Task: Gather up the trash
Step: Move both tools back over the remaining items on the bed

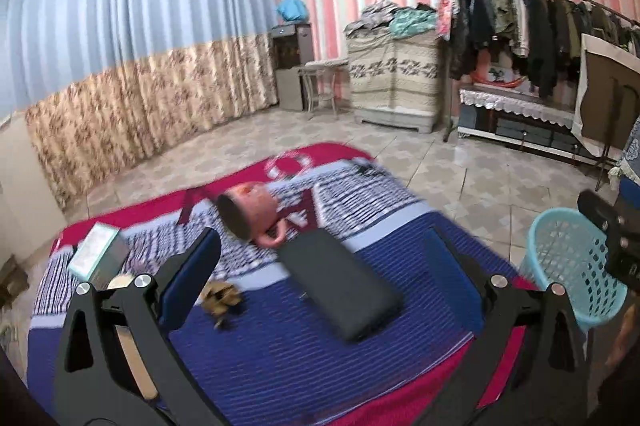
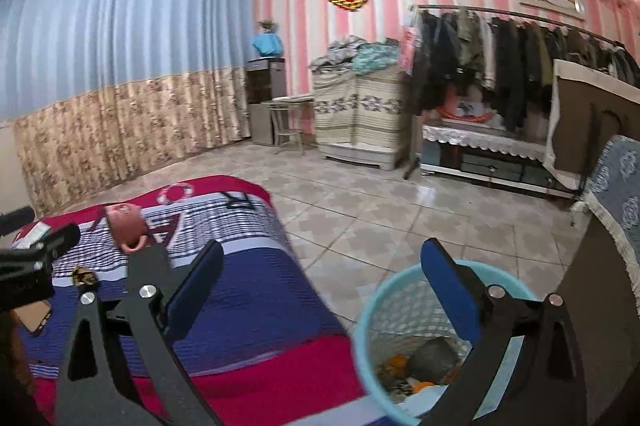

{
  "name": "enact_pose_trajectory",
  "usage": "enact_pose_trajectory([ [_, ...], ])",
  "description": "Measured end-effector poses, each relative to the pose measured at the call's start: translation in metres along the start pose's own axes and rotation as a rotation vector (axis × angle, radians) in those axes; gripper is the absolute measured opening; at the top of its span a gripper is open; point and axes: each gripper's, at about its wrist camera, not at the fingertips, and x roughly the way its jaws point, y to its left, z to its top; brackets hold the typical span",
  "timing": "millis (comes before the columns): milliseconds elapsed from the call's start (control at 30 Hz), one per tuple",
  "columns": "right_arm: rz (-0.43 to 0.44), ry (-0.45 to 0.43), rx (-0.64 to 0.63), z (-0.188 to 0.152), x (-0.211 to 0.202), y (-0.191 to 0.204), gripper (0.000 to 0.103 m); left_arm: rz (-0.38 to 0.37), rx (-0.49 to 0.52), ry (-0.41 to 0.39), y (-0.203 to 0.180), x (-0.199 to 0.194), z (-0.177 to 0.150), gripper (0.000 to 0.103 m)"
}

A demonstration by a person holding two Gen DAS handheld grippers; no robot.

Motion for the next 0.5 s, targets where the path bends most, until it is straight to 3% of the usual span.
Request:
enact_pose_trajectory([
  [200,0.064,0.005,-0.039,-0.002,0.0,0.04,0.097,0.043,-0.083,0.021,0.064,-0.006,-0.016,0.097],
  [500,0.176,0.038,-0.085,-0.01,0.008,0.098,0.097,0.171,-0.157,0.07,0.149,-0.01,-0.048,0.097],
])
